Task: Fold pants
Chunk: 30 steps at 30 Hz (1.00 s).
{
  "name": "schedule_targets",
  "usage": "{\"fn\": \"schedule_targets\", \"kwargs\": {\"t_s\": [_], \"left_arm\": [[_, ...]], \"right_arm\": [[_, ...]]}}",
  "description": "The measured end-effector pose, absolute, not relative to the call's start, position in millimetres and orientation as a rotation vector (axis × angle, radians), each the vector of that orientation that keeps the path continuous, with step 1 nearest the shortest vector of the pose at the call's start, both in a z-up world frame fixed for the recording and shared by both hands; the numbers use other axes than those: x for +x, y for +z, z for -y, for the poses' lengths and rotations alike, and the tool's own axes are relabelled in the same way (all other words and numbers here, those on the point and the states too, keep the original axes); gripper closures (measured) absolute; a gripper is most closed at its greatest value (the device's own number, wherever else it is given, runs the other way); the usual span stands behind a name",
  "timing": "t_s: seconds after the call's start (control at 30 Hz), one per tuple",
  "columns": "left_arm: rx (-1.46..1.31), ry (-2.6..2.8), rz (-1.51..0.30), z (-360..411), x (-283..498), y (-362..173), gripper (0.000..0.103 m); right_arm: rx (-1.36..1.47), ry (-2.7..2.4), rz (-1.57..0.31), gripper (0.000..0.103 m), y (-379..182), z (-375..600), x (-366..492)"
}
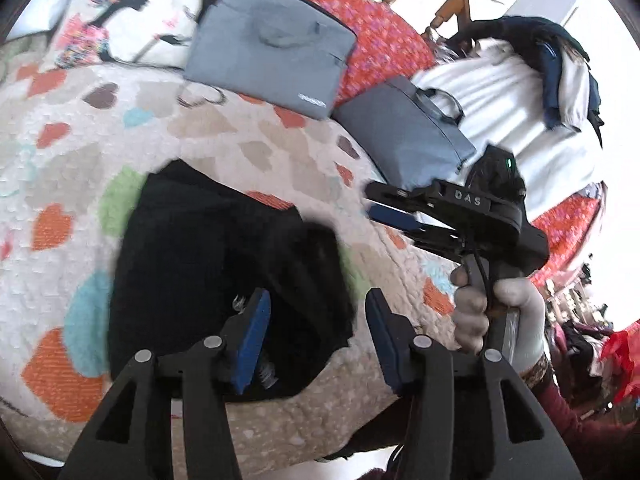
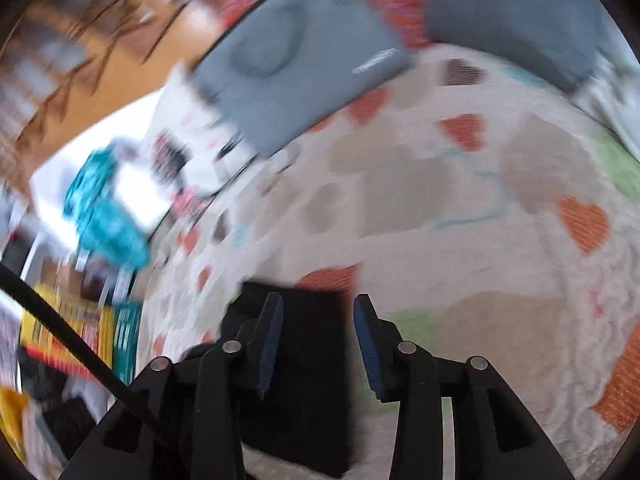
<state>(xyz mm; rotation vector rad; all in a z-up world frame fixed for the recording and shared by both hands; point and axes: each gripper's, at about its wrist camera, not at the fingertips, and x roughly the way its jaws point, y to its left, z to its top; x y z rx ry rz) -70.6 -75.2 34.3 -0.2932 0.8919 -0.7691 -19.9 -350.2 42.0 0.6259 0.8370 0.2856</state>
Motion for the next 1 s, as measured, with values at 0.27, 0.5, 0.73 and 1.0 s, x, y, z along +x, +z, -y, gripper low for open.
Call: {"fn": "schedule_targets", "kwargs": {"t_s": [0.27,0.5,0.73,1.0], "left_arm": [[-0.164,-1.006,-0.870,107,-108,39,0.054],[-0.338,-0.705,-0.885,19,-66,25,0.054],[-0.402,-0.564,-0.800,-12,-36,37,0.051],[-0.410,-0.519,-0.822,-4,6,20,0.051]], "right_arm": [[0.491,0.352,-0.874,0.060,48,307,-27],[0.458,0.297,-1.011,0.047,20,308,-37],[0.675,0.297,-1.123,0.078,-27,300,-25],[0.495,0.207,-0.934,0.096,36,309,2]]}}
